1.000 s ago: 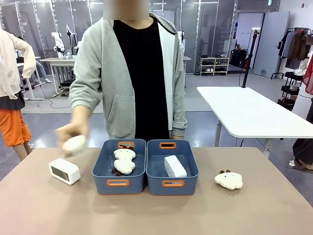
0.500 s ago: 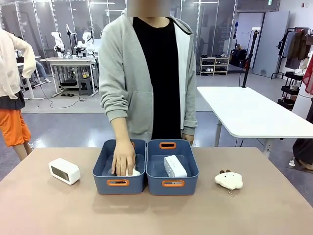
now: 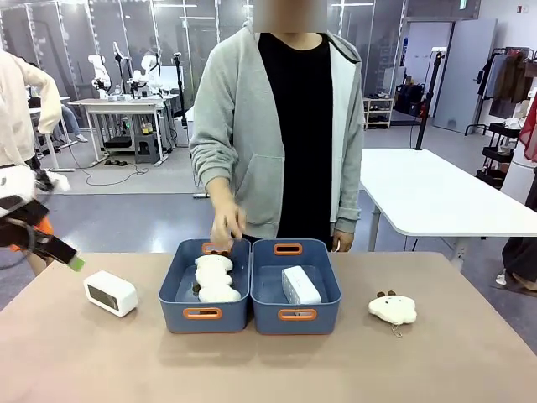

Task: Sort the digital clocks into the basket.
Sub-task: Pick up the Digital clock from the table and place it into the empty Plastic storage basket.

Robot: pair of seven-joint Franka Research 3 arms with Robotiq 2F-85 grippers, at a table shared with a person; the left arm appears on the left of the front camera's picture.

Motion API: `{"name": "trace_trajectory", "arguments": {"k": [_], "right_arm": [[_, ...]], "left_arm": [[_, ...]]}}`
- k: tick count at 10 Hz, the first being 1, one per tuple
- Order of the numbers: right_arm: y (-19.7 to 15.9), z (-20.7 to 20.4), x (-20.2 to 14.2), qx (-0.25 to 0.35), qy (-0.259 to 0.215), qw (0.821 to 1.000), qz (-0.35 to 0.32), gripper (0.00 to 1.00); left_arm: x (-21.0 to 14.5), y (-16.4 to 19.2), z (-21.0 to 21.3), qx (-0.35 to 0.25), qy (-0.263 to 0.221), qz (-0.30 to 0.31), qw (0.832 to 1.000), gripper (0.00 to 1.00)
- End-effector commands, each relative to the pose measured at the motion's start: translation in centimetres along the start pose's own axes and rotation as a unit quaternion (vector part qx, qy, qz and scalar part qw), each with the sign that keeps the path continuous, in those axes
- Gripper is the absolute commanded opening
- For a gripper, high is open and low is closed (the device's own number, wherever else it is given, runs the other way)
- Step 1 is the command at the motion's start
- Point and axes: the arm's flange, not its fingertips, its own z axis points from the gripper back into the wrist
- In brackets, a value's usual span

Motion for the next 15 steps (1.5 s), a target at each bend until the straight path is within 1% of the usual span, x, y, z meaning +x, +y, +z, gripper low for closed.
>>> {"name": "trace_trajectory", "arguments": {"k": [1, 2, 3, 4, 5, 6, 7, 8, 9, 10, 11, 12, 14, 15], "right_arm": [[0.0, 0.1, -0.2, 0.007, 0.000, 1.000, 0.000, 1.00], [0.0, 0.1, -0.2, 0.007, 0.000, 1.000, 0.000, 1.00], [0.0, 0.1, -0.2, 0.007, 0.000, 1.000, 0.000, 1.00], [0.0, 0.1, -0.2, 0.007, 0.000, 1.000, 0.000, 1.00], [0.0, 0.1, -0.2, 0.007, 0.000, 1.000, 0.000, 1.00], [0.0, 0.1, -0.2, 0.007, 0.000, 1.000, 0.000, 1.00], [0.0, 0.1, -0.2, 0.007, 0.000, 1.000, 0.000, 1.00], [0.0, 0.1, -0.2, 0.007, 0.000, 1.000, 0.000, 1.00], [0.0, 0.1, -0.2, 0.007, 0.000, 1.000, 0.000, 1.00], [0.0, 0.1, -0.2, 0.007, 0.000, 1.000, 0.000, 1.00], [0.0, 0.1, -0.2, 0.007, 0.000, 1.000, 0.000, 1.00], [0.0, 0.1, -0.2, 0.007, 0.000, 1.000, 0.000, 1.00], [0.0, 0.1, -0.2, 0.007, 0.000, 1.000, 0.000, 1.00], [0.0, 0.1, -0.2, 0.007, 0.000, 1.000, 0.000, 1.00]], "left_arm": [[0.7, 1.4, 0.3, -0.003, -0.014, -0.003, 1.000, 1.00], [1.0, 1.4, 0.2, 0.006, -0.006, 0.011, 1.000, 1.00], [1.1, 1.7, -0.2, 0.025, -0.011, 0.014, 1.000, 1.00], [1.4, 2.6, -1.3, 0.015, -0.019, 0.031, 0.999, 1.00], [1.6, 2.6, -2.0, -0.002, -0.004, -0.030, 1.000, 1.00], [2.3, 3.0, -2.9, -0.032, 0.037, -0.190, 0.981, 1.00], [3.5, 3.4, -3.4, -0.051, 0.069, -0.289, 0.954, 1.00], [5.1, 3.7, -4.7, 0.040, 0.089, -0.384, 0.918, 1.00], [5.9, 3.0, -6.4, 0.039, 0.107, -0.429, 0.896, 1.00], [5.8, 1.9, -8.2, 0.019, 0.137, -0.466, 0.874, 1.00], [5.5, 1.1, -8.7, 0.003, 0.154, -0.504, 0.850, 1.00], [5.2, 1.4, -7.3, -0.013, 0.127, -0.366, 0.922, 1.00], [5.2, 1.4, -7.3, -0.013, 0.127, -0.366, 0.922, 1.00], [5.5, 0.9, -8.7, -0.015, 0.146, -0.417, 0.897, 1.00]]}}
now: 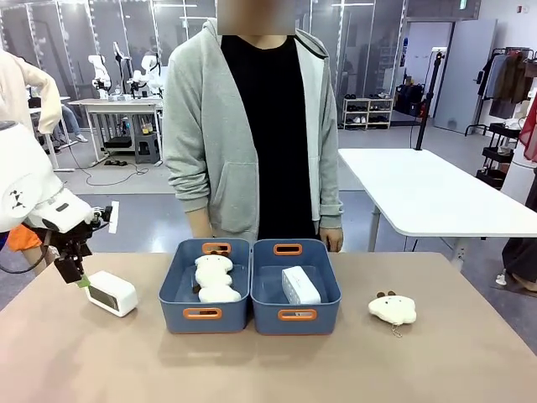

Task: Sort the digital clocks into the basket.
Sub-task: Pick up the Digital clock from the table and place it into the empty Plastic storage basket.

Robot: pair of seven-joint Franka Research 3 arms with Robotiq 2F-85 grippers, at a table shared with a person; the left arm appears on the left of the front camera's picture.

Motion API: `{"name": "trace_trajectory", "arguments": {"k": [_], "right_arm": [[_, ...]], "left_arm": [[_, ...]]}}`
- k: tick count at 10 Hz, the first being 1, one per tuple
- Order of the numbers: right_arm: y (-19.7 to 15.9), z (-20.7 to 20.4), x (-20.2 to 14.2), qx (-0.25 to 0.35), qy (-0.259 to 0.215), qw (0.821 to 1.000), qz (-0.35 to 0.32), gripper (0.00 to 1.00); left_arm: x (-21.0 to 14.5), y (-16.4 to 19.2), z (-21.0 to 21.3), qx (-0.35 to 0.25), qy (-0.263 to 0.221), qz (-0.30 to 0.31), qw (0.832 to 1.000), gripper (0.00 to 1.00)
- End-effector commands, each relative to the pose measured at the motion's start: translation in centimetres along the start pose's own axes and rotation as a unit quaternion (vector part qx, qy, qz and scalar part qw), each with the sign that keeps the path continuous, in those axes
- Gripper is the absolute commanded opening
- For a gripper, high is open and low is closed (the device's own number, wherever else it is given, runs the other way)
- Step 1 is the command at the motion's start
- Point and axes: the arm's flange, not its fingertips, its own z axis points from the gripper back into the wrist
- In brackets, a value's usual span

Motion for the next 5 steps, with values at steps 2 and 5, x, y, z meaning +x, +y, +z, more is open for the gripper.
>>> {"name": "trace_trajectory", "arguments": {"k": [2, 5], "right_arm": [[0.0, 0.1, -0.2, 0.006, 0.000, 1.000, 0.001, 1.00], [0.0, 0.1, -0.2, 0.006, 0.000, 1.000, 0.001, 1.00]], "left_arm": [[0.1, 1.0, -2.3, 0.009, -0.030, -0.206, 0.978, 1.00], [1.0, 2.6, -4.9, 0.004, -0.031, -0.308, 0.951, 1.00]]}}
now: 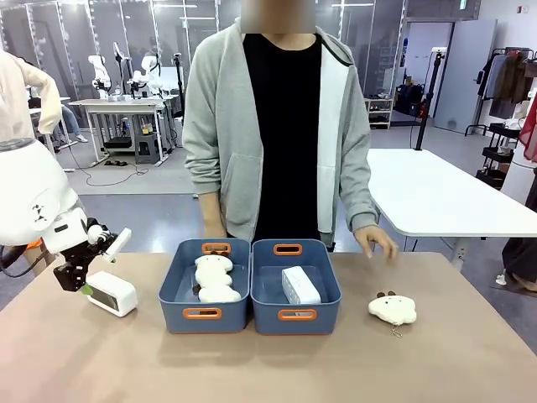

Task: Sort the digital clocks into the basket.
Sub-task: Pick up the Digital clock from the table and place it into the empty Plastic storage basket.

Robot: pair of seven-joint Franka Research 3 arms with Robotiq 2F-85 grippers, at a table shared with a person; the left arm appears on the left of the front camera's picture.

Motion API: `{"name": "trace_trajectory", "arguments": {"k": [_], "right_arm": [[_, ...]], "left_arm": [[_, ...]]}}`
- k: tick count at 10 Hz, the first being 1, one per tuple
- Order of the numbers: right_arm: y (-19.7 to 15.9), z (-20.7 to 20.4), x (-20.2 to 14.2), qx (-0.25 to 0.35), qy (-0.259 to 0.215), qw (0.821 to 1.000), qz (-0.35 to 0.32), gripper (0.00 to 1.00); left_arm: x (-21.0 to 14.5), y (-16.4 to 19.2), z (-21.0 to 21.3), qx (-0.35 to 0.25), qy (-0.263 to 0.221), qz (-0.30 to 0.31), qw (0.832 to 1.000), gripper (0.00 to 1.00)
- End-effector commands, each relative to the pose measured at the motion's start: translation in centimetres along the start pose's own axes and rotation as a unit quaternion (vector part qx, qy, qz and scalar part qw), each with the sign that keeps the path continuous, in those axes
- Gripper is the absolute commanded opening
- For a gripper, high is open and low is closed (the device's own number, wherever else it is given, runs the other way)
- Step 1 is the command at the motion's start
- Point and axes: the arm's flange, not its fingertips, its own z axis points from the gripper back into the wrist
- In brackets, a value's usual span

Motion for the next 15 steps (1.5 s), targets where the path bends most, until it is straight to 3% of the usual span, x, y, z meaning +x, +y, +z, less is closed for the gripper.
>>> {"name": "trace_trajectory", "arguments": {"k": [1, 3, 5, 6, 7, 8, 9, 10, 13, 14, 15], "right_arm": [[0.0, 0.1, -0.2, 0.006, 0.000, 1.000, 0.001, 1.00], [0.0, 0.1, -0.2, 0.006, 0.000, 1.000, 0.001, 1.00], [0.0, 0.1, -0.2, 0.006, 0.000, 1.000, 0.001, 1.00], [0.0, 0.1, -0.2, 0.006, 0.000, 1.000, 0.001, 1.00], [0.0, 0.1, -0.2, 0.006, 0.000, 1.000, 0.001, 1.00], [0.0, 0.1, -0.2, 0.006, 0.000, 1.000, 0.001, 1.00], [0.0, 0.1, -0.2, 0.006, 0.000, 1.000, 0.001, 1.00], [0.0, 0.1, -0.2, 0.006, 0.000, 1.000, 0.001, 1.00], [0.0, 0.1, -0.2, 0.006, 0.000, 1.000, 0.001, 1.00], [0.0, 0.1, -0.2, 0.006, 0.000, 1.000, 0.001, 1.00], [0.0, 0.1, -0.2, 0.006, 0.000, 1.000, 0.001, 1.00]], "left_arm": [[-1.2, 2.1, -1.4, -0.001, -0.019, -0.018, 1.000, 1.00], [-1.2, 3.2, -2.9, -0.042, -0.033, -0.028, 0.998, 1.00], [-1.4, 4.2, -4.4, -0.120, -0.032, -0.057, 0.991, 1.00], [-1.5, 4.7, -5.0, -0.132, -0.014, -0.051, 0.990, 1.00], [-1.7, 5.4, -5.9, -0.121, -0.025, -0.048, 0.991, 0.86], [-1.9, 5.4, -6.5, -0.119, -0.036, -0.057, 0.991, 0.40], [-2.2, 5.2, -7.0, -0.126, -0.039, -0.046, 0.990, 0.26], [-2.5, 5.1, -7.8, -0.121, -0.034, -0.042, 0.991, 0.00], [-2.7, 4.4, -7.1, -0.106, -0.017, -0.009, 0.994, 0.03], [-2.7, 3.5, -4.7, -0.075, -0.024, 0.031, 0.996, 0.14], [-3.8, 2.2, -1.6, -0.052, -0.066, 0.064, 0.994, 0.14]]}}
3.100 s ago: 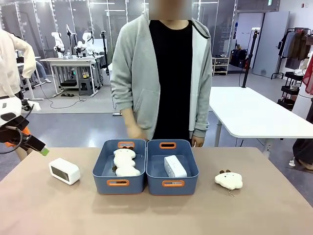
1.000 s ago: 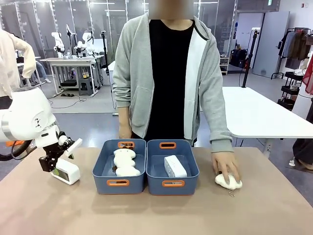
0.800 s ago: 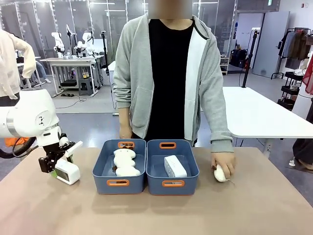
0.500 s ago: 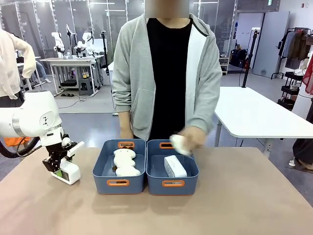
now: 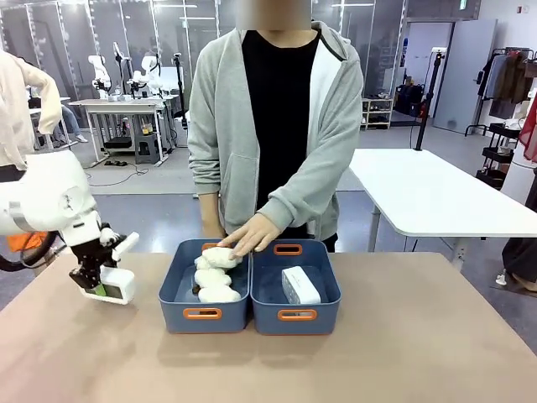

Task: Sort the digital clocks into the basket.
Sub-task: Pick up the Digital clock from the table and place it into the empty Plastic storage basket.

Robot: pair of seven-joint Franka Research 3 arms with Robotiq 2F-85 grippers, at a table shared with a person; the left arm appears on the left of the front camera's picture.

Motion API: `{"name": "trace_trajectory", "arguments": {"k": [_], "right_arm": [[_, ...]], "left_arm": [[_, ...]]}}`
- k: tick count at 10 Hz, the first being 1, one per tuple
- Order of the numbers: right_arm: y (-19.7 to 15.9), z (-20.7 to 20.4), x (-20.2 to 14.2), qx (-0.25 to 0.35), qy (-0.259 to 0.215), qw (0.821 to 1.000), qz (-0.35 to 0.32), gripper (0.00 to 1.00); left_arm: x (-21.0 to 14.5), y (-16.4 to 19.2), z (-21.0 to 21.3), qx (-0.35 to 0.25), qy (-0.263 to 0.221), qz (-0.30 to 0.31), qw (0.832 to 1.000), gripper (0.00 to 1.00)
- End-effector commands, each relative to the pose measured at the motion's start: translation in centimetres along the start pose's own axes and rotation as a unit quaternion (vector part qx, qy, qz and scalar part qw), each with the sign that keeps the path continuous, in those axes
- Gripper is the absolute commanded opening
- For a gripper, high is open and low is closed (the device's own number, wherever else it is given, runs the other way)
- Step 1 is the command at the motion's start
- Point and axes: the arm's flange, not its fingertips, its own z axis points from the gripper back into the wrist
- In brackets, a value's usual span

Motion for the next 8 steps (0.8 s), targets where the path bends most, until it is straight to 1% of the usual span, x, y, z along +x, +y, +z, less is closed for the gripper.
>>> {"name": "trace_trajectory", "arguments": {"k": [1, 2, 3, 4, 6, 7, 8], "right_arm": [[0.0, 0.1, -0.2, 0.006, -0.001, 1.000, 0.001, 1.00], [0.0, 0.1, -0.2, 0.006, -0.001, 1.000, 0.001, 1.00], [0.0, 0.1, -0.2, 0.006, -0.001, 1.000, 0.001, 1.00], [0.0, 0.1, -0.2, 0.006, -0.001, 1.000, 0.001, 1.00], [0.0, 0.1, -0.2, 0.006, -0.001, 1.000, 0.001, 1.00], [0.0, 0.1, -0.2, 0.006, -0.001, 1.000, 0.001, 1.00], [0.0, 0.1, -0.2, 0.006, -0.001, 1.000, 0.001, 1.00]], "left_arm": [[-1.5, -4.5, 5.2, 0.052, -0.102, 0.044, 0.992, 0.14], [-3.0, -6.5, 6.8, 0.061, -0.150, 0.046, 0.986, 0.14], [-4.8, -8.9, 8.4, 0.075, -0.212, 0.077, 0.971, 0.14], [-6.4, -10.7, 9.7, 0.096, -0.272, 0.134, 0.948, 0.14], [-8.2, -13.6, 11.7, 0.149, -0.355, 0.207, 0.899, 0.14], [-6.9, -14.0, 12.2, 0.137, -0.375, 0.227, 0.888, 0.14], [-5.0, -13.1, 12.3, 0.135, -0.391, 0.213, 0.885, 0.14]]}}
